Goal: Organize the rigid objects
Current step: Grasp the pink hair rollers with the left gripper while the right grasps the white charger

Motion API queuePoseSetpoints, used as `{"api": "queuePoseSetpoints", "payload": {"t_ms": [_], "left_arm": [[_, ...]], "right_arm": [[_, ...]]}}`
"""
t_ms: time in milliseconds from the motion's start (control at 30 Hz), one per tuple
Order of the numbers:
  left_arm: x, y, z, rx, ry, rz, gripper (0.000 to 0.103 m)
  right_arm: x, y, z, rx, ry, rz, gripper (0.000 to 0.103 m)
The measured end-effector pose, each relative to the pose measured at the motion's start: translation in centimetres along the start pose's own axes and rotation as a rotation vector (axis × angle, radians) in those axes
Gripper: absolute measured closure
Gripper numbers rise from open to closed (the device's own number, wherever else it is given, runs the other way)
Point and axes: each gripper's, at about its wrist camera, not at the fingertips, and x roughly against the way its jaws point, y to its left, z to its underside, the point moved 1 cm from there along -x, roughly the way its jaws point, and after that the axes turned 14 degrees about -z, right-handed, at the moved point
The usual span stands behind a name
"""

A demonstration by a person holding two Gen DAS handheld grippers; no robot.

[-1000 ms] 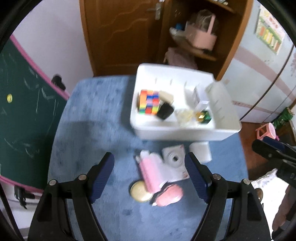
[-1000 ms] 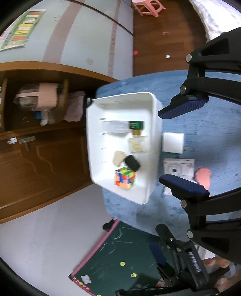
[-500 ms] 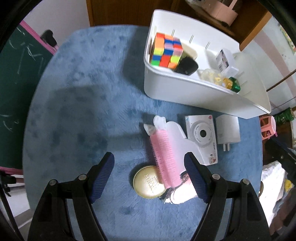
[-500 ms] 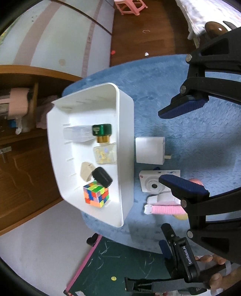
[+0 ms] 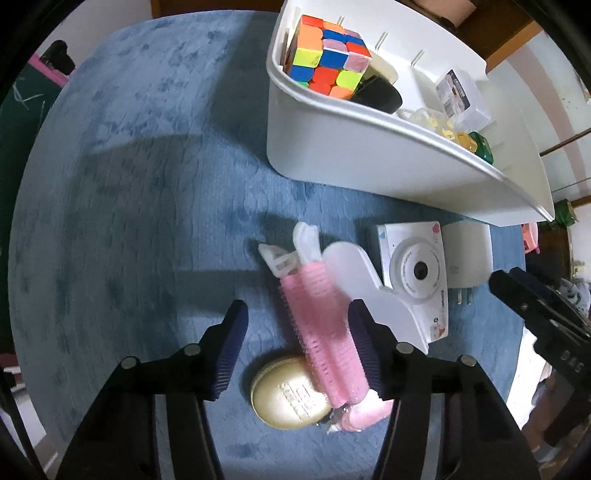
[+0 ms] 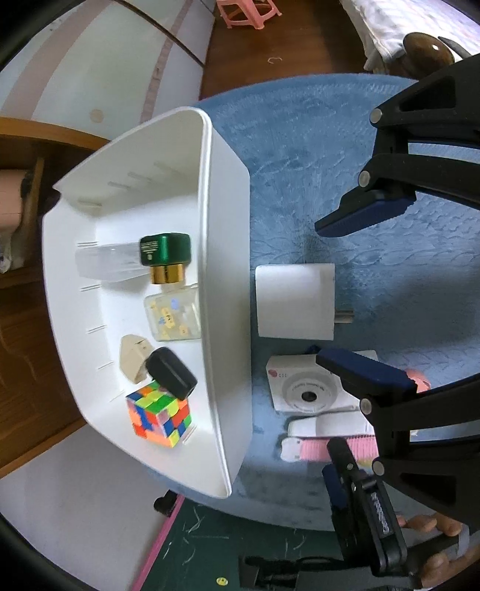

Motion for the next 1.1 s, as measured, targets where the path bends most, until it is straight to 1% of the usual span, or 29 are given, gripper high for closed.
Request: {"api": "queuePoseSetpoints", "payload": {"t_ms": [133,200,300,367,433,500,567,667,733,767,833,933,967,1100], "left_arm": [[-0.9,0.8,-0.4,0.010,0.021,0.040,0.044],[-1.4,1.6,-0.3,0.030,0.037,0.077,0.044],[-1.7,2.0,-0.2,0.042,0.042,0.098,0.045],[-1.8,2.1,0.1,0.037,0.040,0.095,0.046],[-1.8,2.2,0.2,0.041,0.041,0.090,0.048],[-1.9,2.2,0.1,0.058,0.047,0.086,0.053],[-1.8,2.5,-0.2,0.083,0.056,0.072,0.062],[-1.9,2.6,0.0,0.102,0.062,0.049,0.066],[-2.0,2.6,0.2,0.108,0.062,0.040,0.067],[-2.0,2.8,0.3,0.107,0.061,0.037,0.069],[-1.9,2.6,0.6,0.112,0.058,0.036,0.071],[-1.6,2.5,1.0,0.122,0.051,0.037,0.073],[-0.7,2.3,0.5,0.123,0.049,0.039,0.074],[0.5,2.1,1.2,0.127,0.029,0.042,0.074]], "right_arm": [[-1.1,-0.1,-0.3,-0.012,0.016,0.009,0.039],[-1.7,-0.2,-0.5,-0.015,0.023,0.015,0.039],[-2.7,-0.2,-0.8,-0.018,0.035,0.022,0.039],[-3.2,-0.2,-0.9,-0.019,0.041,0.014,0.039],[-3.7,-0.1,-1.0,-0.012,0.050,0.028,0.039],[-4.4,-0.2,-1.1,-0.014,0.066,0.043,0.039],[-5.1,-0.2,-1.2,-0.022,0.078,0.050,0.039],[-5.8,-0.1,-1.2,-0.022,0.083,0.070,0.039],[-6.0,0.1,-1.1,-0.010,0.080,0.086,0.040],[-6.1,0.3,-1.2,-0.002,0.078,0.094,0.044],[-6.1,0.5,-1.2,0.016,0.075,0.093,0.048],[-6.0,0.8,-0.9,0.026,0.074,0.105,0.048],[-5.9,0.8,-0.7,0.020,0.074,0.103,0.048],[-4.9,0.7,0.3,0.006,0.071,0.080,0.048]]}}
